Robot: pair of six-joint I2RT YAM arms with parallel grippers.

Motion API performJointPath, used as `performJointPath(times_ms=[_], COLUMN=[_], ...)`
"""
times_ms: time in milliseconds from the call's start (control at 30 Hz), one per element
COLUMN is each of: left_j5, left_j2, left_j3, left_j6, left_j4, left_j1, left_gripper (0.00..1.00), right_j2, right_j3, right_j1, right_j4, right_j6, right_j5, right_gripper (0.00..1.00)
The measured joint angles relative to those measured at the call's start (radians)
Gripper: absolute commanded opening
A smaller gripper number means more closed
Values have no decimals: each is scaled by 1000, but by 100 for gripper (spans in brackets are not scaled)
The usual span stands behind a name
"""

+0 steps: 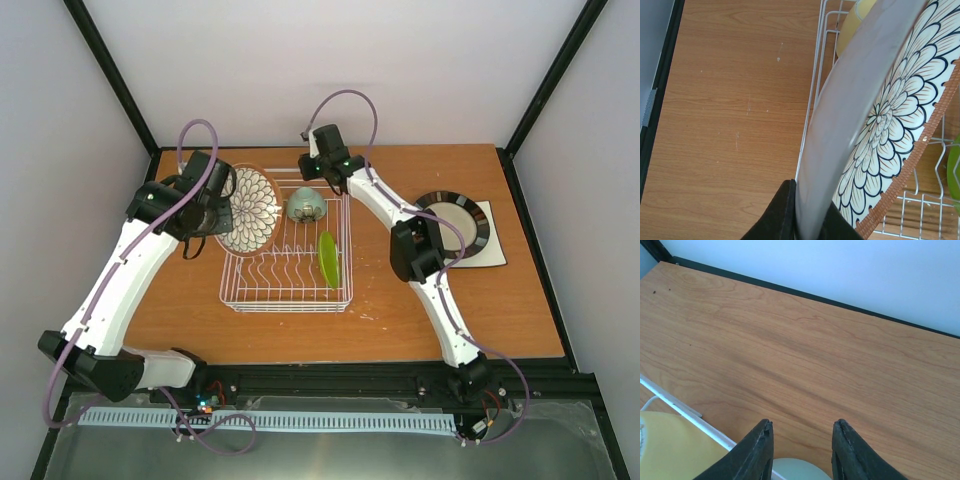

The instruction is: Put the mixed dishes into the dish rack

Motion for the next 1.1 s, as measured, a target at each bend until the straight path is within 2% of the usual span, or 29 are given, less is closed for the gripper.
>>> performJointPath(times_ms=[300, 500, 600, 867, 1100], left_j5=[-3, -4, -4, 5, 16], left_j2=[0, 0, -1, -3, -3], left_j3=[-41, -54, -62, -87, -88], left_j6=[10, 12, 12, 16, 19], left_j4=[34, 51, 53, 71, 74], left_j1=[0, 0, 0, 0, 0], left_gripper=[1, 1, 1, 1, 1], right_j2=[-9, -234, -299, -304, -158], right_j3=[-24, -406, -506, -536, -382], right_j1=[-14, -14, -14, -9, -7], right_j4=[10, 192, 229, 217, 138], right_j6=[-2, -5, -13, -39, -42], right_j5=[-51, -81, -100, -149, -162], right_gripper=[28, 31, 30, 26, 26])
